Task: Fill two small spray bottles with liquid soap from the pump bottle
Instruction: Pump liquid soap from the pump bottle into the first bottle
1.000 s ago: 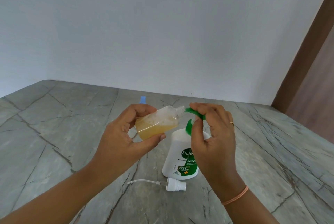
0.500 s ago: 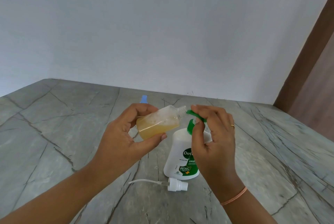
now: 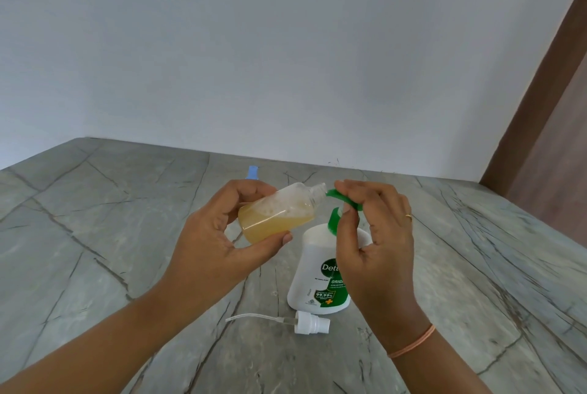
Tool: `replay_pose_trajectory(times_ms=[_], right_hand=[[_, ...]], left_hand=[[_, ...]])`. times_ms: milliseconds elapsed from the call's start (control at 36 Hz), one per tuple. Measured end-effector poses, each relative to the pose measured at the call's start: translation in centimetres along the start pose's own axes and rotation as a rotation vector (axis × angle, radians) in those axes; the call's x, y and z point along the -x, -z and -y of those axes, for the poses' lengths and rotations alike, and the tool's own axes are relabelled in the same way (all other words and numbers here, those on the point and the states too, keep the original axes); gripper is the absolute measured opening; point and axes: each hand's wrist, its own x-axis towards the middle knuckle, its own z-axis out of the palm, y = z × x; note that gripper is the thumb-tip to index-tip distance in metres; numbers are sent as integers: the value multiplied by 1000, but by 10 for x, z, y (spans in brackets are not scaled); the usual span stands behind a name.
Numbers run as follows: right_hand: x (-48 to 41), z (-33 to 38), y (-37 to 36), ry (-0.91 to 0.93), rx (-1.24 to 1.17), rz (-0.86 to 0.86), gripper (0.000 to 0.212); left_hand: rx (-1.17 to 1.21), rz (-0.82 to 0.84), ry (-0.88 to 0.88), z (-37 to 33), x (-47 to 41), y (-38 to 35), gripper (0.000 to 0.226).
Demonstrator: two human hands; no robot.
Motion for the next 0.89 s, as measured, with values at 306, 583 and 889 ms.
replay_pose_trajectory(times_ms=[306,583,889], right_hand=[[-4,5,4,-28,-10,-4,28],[-3,3,2,0,0,-12,27],[2,1,-1,-16,-21,-4,27]], left_hand=[[8,16,3,0,1,0,43],[3,13,-1,1,1,0,43],[17,17,5,1,1,-1,42]])
